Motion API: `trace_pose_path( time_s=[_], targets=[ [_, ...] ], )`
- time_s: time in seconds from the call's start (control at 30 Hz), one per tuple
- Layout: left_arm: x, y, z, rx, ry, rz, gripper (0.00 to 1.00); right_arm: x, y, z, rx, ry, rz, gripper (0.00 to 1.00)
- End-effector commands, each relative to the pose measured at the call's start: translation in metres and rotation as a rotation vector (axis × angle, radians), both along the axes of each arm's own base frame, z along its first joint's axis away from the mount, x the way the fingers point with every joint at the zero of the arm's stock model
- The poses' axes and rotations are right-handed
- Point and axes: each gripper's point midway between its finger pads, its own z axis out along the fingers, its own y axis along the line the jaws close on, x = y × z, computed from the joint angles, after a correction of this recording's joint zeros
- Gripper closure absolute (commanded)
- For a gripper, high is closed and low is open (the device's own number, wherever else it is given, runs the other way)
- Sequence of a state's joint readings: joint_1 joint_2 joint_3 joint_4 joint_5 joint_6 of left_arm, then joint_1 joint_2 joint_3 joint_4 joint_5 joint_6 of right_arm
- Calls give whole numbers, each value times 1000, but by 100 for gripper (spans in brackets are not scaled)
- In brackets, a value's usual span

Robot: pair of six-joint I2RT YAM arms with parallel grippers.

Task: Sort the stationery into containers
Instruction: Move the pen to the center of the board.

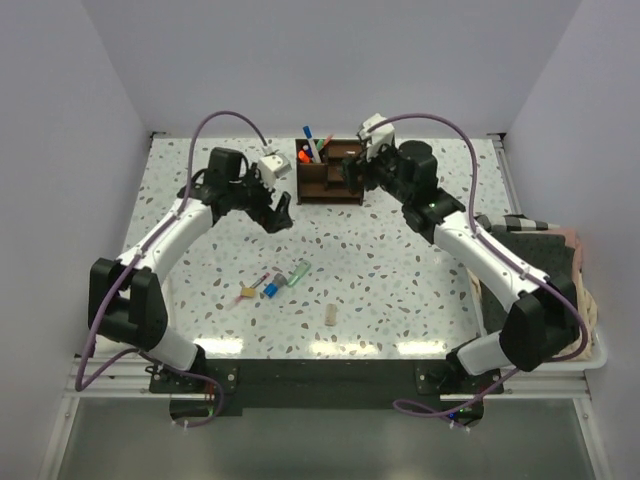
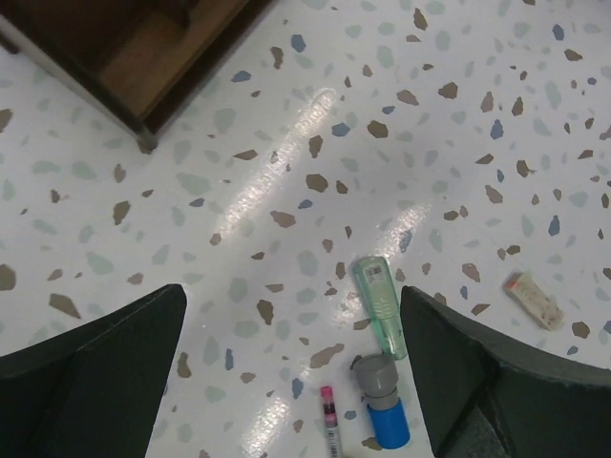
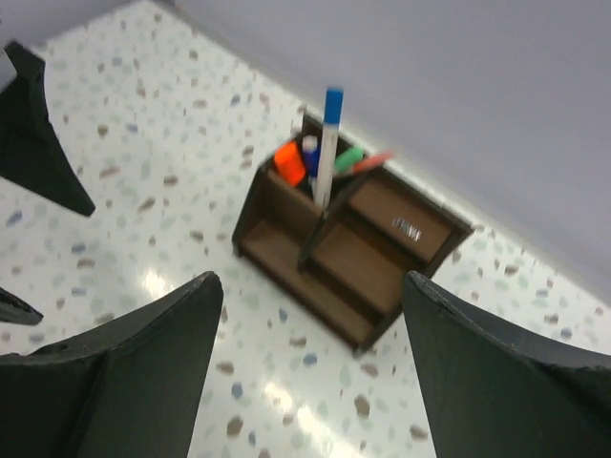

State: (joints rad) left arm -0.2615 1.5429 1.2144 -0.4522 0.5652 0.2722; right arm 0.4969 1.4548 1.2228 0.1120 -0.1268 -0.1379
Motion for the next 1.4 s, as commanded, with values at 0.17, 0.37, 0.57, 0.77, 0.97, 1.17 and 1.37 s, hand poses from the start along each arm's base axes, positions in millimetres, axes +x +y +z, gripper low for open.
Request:
trace_pose_path(
  time_s=[0.17, 0.37, 0.57, 0.77, 0.97, 1.17, 1.37],
  targets=[
    [-34, 14, -37, 110, 113, 62, 6, -87, -20, -103, -282, 244, 249, 28],
    [-59, 46, -52, 322, 147, -60, 12, -108, -10, -120, -396, 271, 456, 35],
    [-80, 72, -93, 484, 250, -150, 30, -104, 3, -129, -419, 345, 549, 46],
    [-80, 68, -115, 473, 326, -104, 42, -90, 11, -123, -408, 325, 551, 48],
    [-88, 65, -134, 478, 353, -110, 46, -87, 11, -124, -416, 324, 543, 48],
    [-99, 53, -144, 462, 379, -140, 49, -92, 7, -128, -418, 338, 532, 48],
    [-104, 44, -158, 462, 390, -150, 55, -92, 4, -132, -428, 338, 518, 49]
  ],
)
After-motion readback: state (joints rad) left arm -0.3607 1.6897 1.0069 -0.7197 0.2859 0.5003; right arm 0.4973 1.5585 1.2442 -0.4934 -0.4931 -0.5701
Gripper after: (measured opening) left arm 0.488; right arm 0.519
